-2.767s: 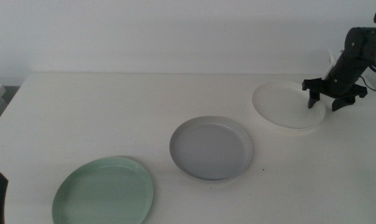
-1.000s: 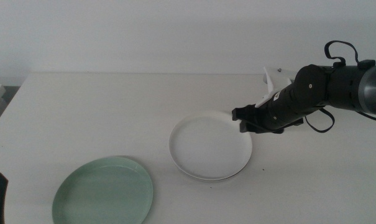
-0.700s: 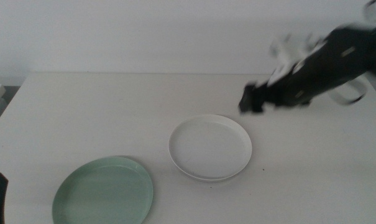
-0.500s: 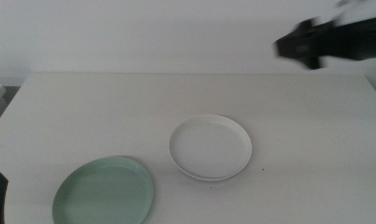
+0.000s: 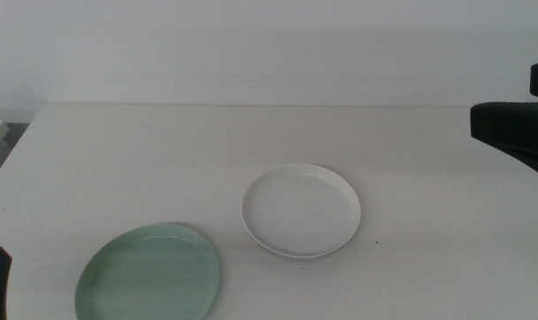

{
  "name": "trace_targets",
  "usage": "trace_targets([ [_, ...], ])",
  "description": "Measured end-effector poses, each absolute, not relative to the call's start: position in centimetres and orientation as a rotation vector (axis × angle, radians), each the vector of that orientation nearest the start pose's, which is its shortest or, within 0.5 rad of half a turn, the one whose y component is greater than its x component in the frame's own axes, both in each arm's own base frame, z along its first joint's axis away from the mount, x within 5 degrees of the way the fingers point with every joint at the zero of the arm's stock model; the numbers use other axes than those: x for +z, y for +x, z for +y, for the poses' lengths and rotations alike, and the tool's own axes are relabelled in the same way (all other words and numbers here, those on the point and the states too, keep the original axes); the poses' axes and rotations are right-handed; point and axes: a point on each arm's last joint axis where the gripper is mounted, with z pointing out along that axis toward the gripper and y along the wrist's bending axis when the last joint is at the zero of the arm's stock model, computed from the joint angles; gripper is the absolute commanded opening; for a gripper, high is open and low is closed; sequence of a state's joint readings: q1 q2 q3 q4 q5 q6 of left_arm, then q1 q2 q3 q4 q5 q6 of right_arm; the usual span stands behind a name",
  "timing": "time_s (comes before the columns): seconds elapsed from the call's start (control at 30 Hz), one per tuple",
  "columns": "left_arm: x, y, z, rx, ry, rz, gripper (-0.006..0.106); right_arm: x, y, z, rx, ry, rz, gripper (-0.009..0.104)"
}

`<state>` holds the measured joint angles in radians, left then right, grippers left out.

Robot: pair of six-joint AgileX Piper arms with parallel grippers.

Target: Stack the three bowls on top of each other.

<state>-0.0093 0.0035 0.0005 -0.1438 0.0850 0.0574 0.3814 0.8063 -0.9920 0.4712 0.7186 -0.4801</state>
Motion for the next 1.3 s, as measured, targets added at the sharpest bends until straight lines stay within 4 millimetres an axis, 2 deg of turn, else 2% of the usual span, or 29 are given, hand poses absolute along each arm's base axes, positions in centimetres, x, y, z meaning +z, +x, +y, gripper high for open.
trace_targets([
  [0.43, 20.5, 5.7, -0.1, -0.058, -0.028, 1.572, 0.094, 40.9, 12.7, 8.1, 0.486, -0.660, 1.857, 0.093],
  [0.5, 21.2, 5.9, -0.2, -0.060, -0.029, 1.597, 0.094, 40.9, 12.7, 8.1, 0.486, -0.660, 1.857, 0.093],
  [0.57, 23.4, 6.4, -0.2, -0.064, -0.025, 1.648, 0.094, 40.9, 12.7, 8.1, 0.486, -0.660, 1.857, 0.093],
  [0.63, 26.7, 7.1, -0.3, -0.071, -0.017, 1.705, 0.094, 40.9, 12.7, 8.1, 0.486, -0.660, 1.857, 0.093],
  [0.73, 30.4, 8.5, -0.7, -0.106, -0.001, 1.936, 0.094, 40.9, 12.8, 8.1, 0.486, -0.659, 1.855, 0.093],
  [0.87, 32.3, 10.3, -1.2, -0.162, 0.029, 2.321, 0.094, 40.9, 12.8, 8.1, 0.486, -0.659, 1.855, 0.093],
  [0.97, 32.0, 11.7, -1.3, -0.178, 0.053, 2.512, 0.094, 40.9, 12.8, 8.1, 0.486, -0.659, 1.855, 0.093],
  [1.03, 31.5, 12.9, -1.4, -0.174, 0.098, 2.556, 0.094, 40.9, 12.8, 8.1, 0.486, -0.659, 1.855, 0.093],
  [1.17, 29.8, 15.8, -1.6, -0.209, 0.069, 2.643, 0.094, 40.9, 12.8, 8.1, 0.489, -0.658, 1.855, 0.093],
  [1.3, 27.2, 19.0, -1.8, -0.248, 0.038, 2.688, 0.094, 40.9, 12.8, 8.1, 0.489, -0.658, 1.855, 0.093],
])
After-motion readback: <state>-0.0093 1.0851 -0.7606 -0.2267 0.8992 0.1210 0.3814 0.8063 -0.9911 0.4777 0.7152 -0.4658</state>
